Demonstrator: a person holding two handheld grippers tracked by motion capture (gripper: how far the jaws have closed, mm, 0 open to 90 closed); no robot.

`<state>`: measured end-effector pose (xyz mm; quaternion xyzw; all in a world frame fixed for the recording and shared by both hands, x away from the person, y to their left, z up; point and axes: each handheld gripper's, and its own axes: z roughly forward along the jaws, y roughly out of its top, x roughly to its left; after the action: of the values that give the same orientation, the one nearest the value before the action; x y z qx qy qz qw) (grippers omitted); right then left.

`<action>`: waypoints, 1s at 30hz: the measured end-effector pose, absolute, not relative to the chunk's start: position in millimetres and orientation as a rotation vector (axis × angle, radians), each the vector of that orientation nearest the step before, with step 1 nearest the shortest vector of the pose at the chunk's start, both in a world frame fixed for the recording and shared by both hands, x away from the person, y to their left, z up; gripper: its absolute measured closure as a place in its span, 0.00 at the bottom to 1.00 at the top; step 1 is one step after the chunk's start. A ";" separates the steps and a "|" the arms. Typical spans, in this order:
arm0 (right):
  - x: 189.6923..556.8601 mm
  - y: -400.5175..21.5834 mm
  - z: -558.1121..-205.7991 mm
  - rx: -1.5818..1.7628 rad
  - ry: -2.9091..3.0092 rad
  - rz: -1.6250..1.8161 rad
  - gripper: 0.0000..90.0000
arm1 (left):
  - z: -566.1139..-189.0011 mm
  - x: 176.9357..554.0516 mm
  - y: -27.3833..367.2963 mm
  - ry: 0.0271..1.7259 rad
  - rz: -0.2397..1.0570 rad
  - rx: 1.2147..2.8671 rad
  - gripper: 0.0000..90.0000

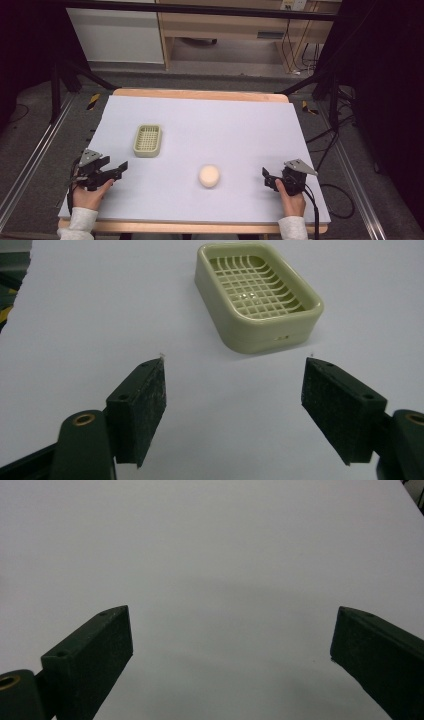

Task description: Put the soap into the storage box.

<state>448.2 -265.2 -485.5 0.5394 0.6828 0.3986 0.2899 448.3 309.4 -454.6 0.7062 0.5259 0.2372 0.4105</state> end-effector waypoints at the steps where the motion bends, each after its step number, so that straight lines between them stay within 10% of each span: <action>1: 448.6 -265.2 -485.6 1.441 1.826 1.063 0.04 | -453.7 447.7 308.3 1.318 0.597 1.777 0.29; 30: 450.9 -264.6 -486.3 1.453 1.840 1.038 0.04 | -438.8 440.6 281.6 1.220 0.600 1.776 0.28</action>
<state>450.9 -264.6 -486.3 0.5434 0.6878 0.3881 0.2848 440.6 281.6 -438.8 0.7141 0.4907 0.2412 0.4372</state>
